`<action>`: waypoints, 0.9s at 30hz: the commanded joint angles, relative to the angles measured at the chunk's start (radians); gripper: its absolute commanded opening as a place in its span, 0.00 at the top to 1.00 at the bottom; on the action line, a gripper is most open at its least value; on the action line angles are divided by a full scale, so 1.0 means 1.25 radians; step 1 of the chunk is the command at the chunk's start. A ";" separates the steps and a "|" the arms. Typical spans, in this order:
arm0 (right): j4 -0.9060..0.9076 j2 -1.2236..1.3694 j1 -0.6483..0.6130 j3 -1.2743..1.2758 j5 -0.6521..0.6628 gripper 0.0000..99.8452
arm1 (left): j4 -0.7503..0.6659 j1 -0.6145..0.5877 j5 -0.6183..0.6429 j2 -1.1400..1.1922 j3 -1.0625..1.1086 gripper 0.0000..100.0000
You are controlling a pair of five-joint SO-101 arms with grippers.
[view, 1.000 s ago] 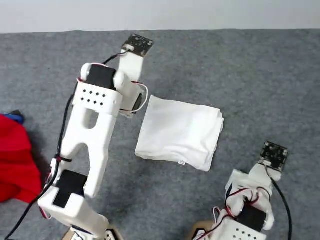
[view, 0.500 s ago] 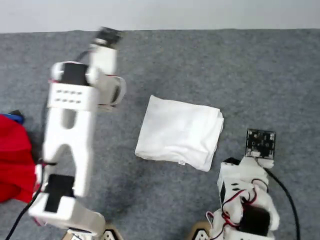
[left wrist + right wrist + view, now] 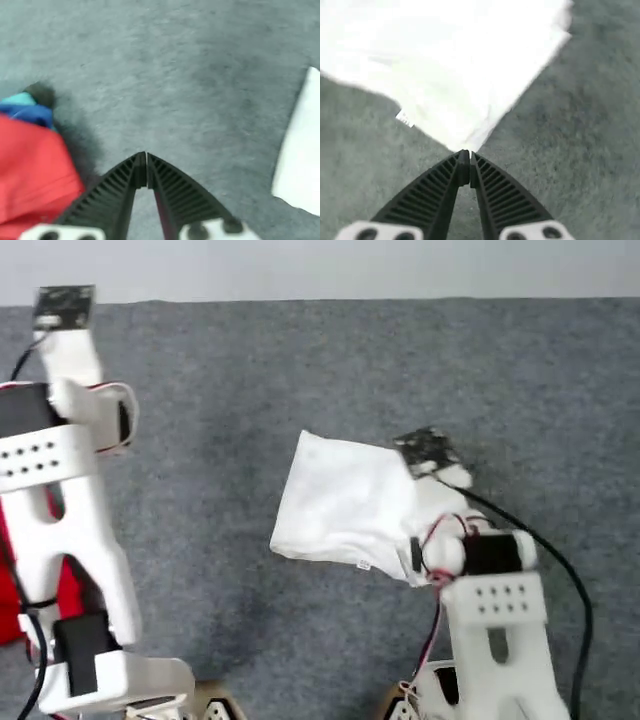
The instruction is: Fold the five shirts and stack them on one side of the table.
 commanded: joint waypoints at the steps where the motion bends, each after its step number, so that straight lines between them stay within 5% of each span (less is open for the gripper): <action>1: -0.050 0.075 -0.035 -0.058 0.034 0.99 | 0.015 -0.052 -0.001 -0.037 0.031 0.99; 12: -0.258 0.304 -0.181 -0.102 0.034 0.99 | 0.010 -0.056 0.031 -0.037 0.147 0.99; 21: -0.245 0.576 -0.184 -0.325 -0.023 0.99 | -0.004 -0.054 0.027 -0.037 0.144 0.99; 27: -0.125 0.570 -0.212 -0.344 -0.023 0.99 | -0.002 -0.056 0.027 -0.034 0.144 0.99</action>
